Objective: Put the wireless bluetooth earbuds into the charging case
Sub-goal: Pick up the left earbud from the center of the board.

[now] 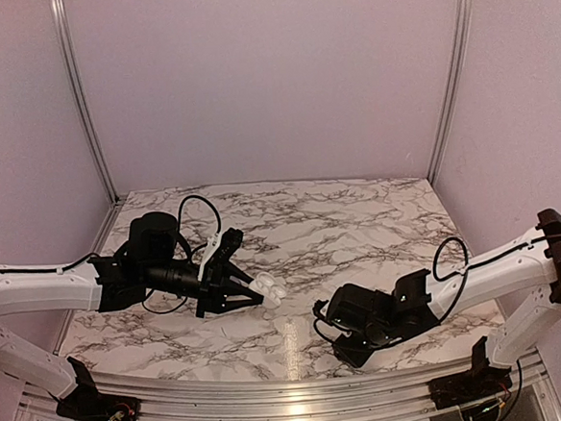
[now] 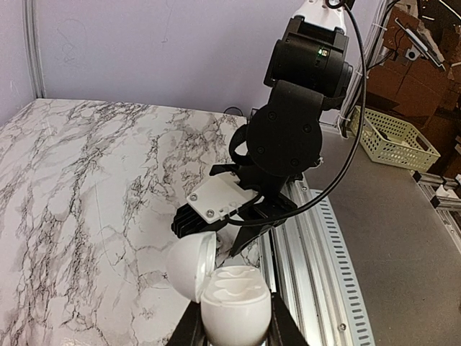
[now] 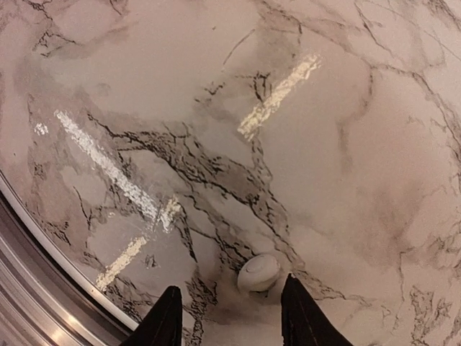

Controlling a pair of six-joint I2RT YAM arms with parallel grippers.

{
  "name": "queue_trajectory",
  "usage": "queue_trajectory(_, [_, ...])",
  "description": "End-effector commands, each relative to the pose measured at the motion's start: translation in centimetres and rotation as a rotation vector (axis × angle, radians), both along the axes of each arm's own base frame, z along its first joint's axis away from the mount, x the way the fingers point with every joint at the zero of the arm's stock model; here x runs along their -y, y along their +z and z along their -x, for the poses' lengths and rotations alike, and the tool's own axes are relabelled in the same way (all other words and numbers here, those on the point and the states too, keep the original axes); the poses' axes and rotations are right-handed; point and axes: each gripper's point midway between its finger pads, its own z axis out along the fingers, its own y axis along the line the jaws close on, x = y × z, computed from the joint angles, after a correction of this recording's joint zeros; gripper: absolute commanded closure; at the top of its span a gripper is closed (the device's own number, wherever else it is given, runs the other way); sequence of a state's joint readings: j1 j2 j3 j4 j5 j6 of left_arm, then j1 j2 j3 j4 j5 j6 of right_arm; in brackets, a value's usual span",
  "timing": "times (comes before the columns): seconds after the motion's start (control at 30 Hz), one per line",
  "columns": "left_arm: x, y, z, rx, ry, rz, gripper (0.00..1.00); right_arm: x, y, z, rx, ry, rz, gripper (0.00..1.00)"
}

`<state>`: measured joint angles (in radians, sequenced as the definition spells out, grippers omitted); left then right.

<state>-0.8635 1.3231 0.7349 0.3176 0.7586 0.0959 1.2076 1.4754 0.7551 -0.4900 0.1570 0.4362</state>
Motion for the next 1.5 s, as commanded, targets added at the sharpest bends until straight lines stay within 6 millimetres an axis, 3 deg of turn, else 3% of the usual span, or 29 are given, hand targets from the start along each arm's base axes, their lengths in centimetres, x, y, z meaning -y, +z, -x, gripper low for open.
queue_trajectory(0.0, [-0.1,0.8,0.1,0.015,-0.012,0.030,1.00,-0.2,-0.4,0.2,-0.021,-0.009,-0.018,0.59])
queue_trajectory(0.47, [-0.1,0.7,0.1,0.012,-0.014,0.029,1.00,0.3,-1.4,-0.4,-0.002,-0.016,0.029,0.57])
queue_trajectory(0.77, [-0.1,0.7,0.2,0.011,-0.015,0.029,1.00,1.2,-1.5,-1.7,0.016,-0.057,0.044,0.59])
queue_trajectory(1.13, [-0.1,0.8,0.1,0.012,-0.016,0.030,1.00,1.8,-1.1,-2.6,0.051,-0.093,0.059,0.82])
queue_trajectory(1.37, [0.0,0.7,0.1,0.010,-0.015,0.028,1.00,1.6,0.3,-3.0,0.080,-0.102,0.023,0.98])
queue_trajectory(1.47, [0.0,0.6,0.0,0.010,-0.014,0.027,1.00,1.1,1.1,-3.0,0.085,-0.101,-0.009,1.00])
